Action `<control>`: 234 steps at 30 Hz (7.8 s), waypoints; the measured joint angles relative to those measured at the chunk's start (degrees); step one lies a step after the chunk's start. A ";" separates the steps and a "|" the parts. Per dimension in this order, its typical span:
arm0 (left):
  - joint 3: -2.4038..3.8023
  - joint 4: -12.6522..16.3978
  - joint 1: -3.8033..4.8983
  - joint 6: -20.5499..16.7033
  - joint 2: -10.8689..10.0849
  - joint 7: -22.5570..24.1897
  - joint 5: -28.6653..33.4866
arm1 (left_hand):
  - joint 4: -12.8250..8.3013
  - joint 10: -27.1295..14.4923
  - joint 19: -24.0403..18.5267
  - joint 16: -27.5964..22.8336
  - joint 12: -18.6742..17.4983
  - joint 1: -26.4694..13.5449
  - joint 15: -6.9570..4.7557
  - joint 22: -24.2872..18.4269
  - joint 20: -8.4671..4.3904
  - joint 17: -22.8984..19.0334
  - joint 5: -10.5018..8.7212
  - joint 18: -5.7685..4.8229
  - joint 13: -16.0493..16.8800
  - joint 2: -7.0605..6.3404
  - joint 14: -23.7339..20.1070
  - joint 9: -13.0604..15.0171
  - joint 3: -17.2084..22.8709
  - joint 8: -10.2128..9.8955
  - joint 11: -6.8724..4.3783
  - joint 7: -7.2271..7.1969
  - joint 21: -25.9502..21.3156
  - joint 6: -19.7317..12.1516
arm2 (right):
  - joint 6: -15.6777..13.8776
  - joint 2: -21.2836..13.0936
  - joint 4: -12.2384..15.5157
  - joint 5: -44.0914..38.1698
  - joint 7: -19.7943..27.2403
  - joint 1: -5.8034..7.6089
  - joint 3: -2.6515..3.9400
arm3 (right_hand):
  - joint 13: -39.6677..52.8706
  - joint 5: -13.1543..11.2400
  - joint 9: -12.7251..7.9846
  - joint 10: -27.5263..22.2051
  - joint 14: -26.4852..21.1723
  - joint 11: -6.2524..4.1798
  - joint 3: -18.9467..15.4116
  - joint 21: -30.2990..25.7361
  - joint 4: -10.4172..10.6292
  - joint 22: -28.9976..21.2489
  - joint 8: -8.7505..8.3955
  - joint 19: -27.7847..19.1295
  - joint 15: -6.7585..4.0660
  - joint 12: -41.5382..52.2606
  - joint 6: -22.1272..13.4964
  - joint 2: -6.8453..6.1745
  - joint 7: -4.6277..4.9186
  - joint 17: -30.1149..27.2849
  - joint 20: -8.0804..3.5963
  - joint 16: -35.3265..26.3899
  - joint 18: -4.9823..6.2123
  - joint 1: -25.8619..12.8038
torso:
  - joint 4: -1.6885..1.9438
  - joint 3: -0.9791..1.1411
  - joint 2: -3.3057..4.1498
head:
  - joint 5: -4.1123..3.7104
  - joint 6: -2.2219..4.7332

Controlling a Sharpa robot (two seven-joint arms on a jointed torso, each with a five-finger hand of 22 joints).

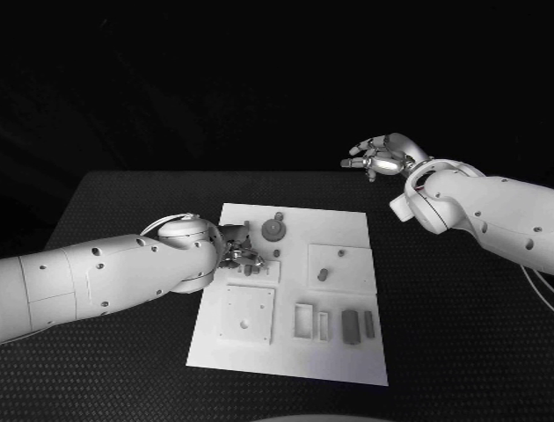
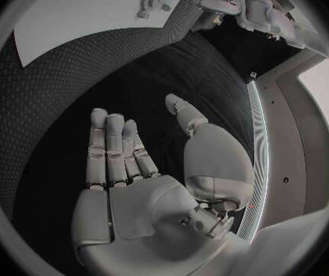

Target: Assemble the parts on the task board

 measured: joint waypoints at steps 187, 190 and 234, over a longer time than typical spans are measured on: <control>-0.62 1.09 1.46 0.04 -4.92 1.37 8.40 | -8.19 -0.68 -1.01 -1.95 -5.14 13.02 1.33 0.02 0.42 0.42 4.89 0.01 -6.96 10.78 -0.47 -0.82 -4.04 -1.33 0.08 2.01 -1.78 -7.08 | 0.39 1.23 -1.42 0.15 0.02 -0.83 -0.01 | -1.17 0.23 -0.51 -0.20 -0.47 0.21 -0.16 -0.45 0.15 0.02 0.39 0.00 0.06 0.66 0.00 0.23 0.00 -0.87 0.00 0.44 -0.44 -0.23 | 0.13 -0.08 -0.03 | 0.16 0.93; -0.61 1.09 1.43 -0.16 -4.83 1.37 8.01 | -8.19 -0.68 -1.01 -1.95 -4.92 12.91 1.33 0.02 0.42 0.42 4.90 0.01 -7.12 10.68 -0.46 -0.82 -4.04 -0.72 0.08 2.01 -1.73 -7.08 | 0.41 1.23 -1.42 0.15 0.02 -0.86 -0.01 | -1.21 0.23 -0.51 -0.20 -0.55 0.21 -0.15 -0.46 0.15 0.02 0.39 0.00 0.15 0.66 0.00 0.23 0.00 -0.87 0.00 0.44 -0.48 -0.23 | 0.13 -0.08 -0.03 | 0.12 0.92; -0.43 0.68 0.91 -0.81 -3.76 1.26 2.04 | -8.57 -0.71 -1.02 -1.74 -4.44 12.74 1.24 -0.01 0.42 0.39 5.10 0.01 -8.26 10.49 -0.53 1.62 -3.83 2.73 0.12 1.71 -1.55 -7.17 | 0.51 0.98 -1.28 0.15 0.04 -1.04 0.00 | -1.43 0.23 -0.66 -0.20 -0.55 0.20 -0.15 -0.46 0.15 0.00 0.38 0.00 0.14 0.89 0.00 0.23 0.00 -1.10 0.00 0.44 -0.31 -0.23 | 0.17 -0.04 -0.08 | -0.38 1.03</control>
